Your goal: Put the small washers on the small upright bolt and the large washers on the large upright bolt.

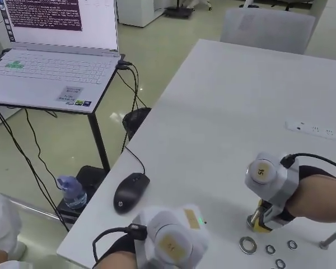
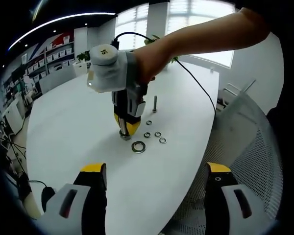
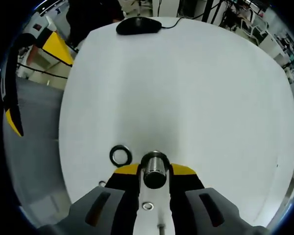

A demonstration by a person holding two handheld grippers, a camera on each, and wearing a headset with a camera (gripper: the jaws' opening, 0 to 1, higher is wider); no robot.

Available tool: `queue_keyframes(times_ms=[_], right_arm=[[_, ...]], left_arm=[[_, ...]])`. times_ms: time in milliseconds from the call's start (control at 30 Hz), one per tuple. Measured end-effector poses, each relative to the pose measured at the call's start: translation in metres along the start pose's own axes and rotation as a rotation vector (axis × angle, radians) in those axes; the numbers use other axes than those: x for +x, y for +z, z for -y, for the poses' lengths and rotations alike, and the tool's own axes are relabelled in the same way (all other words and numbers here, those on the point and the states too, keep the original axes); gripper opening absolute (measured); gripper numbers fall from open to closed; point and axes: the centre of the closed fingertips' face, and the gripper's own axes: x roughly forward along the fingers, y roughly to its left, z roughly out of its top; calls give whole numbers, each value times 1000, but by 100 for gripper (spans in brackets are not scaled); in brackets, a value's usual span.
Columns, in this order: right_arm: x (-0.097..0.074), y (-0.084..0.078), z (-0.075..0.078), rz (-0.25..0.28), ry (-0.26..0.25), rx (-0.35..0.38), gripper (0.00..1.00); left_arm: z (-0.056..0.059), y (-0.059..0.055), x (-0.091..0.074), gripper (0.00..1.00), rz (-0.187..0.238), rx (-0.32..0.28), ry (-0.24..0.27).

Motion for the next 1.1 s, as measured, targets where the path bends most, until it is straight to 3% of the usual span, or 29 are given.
queue_keyframes(times_ms=[867,1100], right_arm=[[1,-1,5,13,-15,-14,27],[-11,-2,11,61,-15,22,31]], left_arm=[[-1,0,-2,82,11,-9,12],[0,4,-3,82,17,-7,10]])
